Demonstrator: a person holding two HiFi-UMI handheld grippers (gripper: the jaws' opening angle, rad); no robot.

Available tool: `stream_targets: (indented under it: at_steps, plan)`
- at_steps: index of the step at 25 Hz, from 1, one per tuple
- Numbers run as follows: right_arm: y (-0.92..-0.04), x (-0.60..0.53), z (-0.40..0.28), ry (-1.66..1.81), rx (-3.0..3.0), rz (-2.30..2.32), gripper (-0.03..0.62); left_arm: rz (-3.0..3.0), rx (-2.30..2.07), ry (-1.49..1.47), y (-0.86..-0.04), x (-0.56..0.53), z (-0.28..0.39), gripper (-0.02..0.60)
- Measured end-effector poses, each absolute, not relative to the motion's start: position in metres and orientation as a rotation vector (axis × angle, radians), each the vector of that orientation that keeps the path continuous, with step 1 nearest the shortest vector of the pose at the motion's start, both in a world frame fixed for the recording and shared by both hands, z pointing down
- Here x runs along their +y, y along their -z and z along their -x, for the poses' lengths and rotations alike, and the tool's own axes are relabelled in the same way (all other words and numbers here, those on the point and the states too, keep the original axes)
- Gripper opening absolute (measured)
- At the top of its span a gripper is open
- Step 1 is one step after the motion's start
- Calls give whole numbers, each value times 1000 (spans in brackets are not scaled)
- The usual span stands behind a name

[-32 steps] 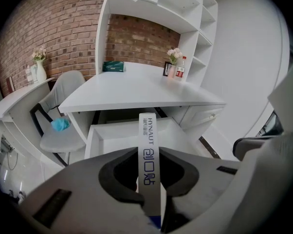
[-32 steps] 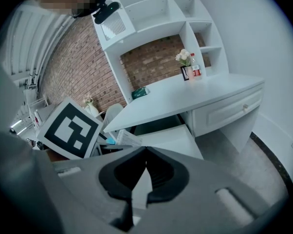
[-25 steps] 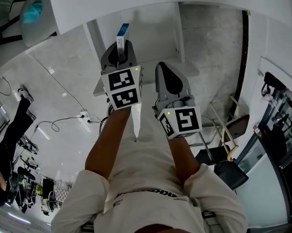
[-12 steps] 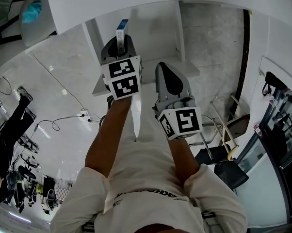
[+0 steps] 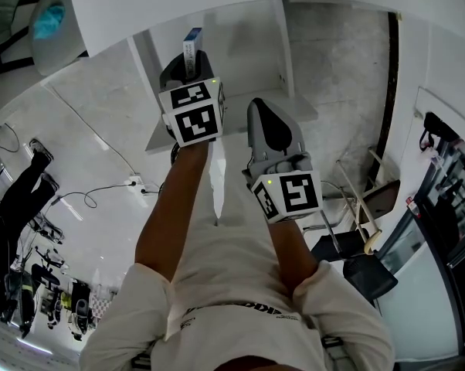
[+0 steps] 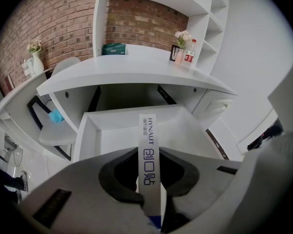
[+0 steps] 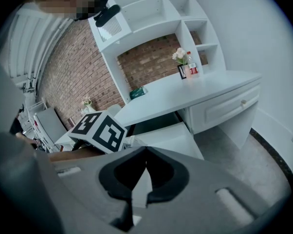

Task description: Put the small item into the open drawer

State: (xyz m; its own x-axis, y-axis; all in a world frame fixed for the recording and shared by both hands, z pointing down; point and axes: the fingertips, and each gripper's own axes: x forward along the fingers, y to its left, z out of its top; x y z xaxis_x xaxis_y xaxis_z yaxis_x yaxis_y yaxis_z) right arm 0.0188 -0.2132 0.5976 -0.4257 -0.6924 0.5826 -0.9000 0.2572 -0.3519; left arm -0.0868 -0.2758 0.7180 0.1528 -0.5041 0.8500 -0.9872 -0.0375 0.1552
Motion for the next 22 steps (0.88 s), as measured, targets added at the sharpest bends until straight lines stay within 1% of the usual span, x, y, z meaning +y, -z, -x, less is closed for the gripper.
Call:
stream_targets:
  at_steps: [22]
  plan:
    - [-607,-218,-29,-965,-2213,-1481,0,-1528,-1424,-897,-775,-277,97,74]
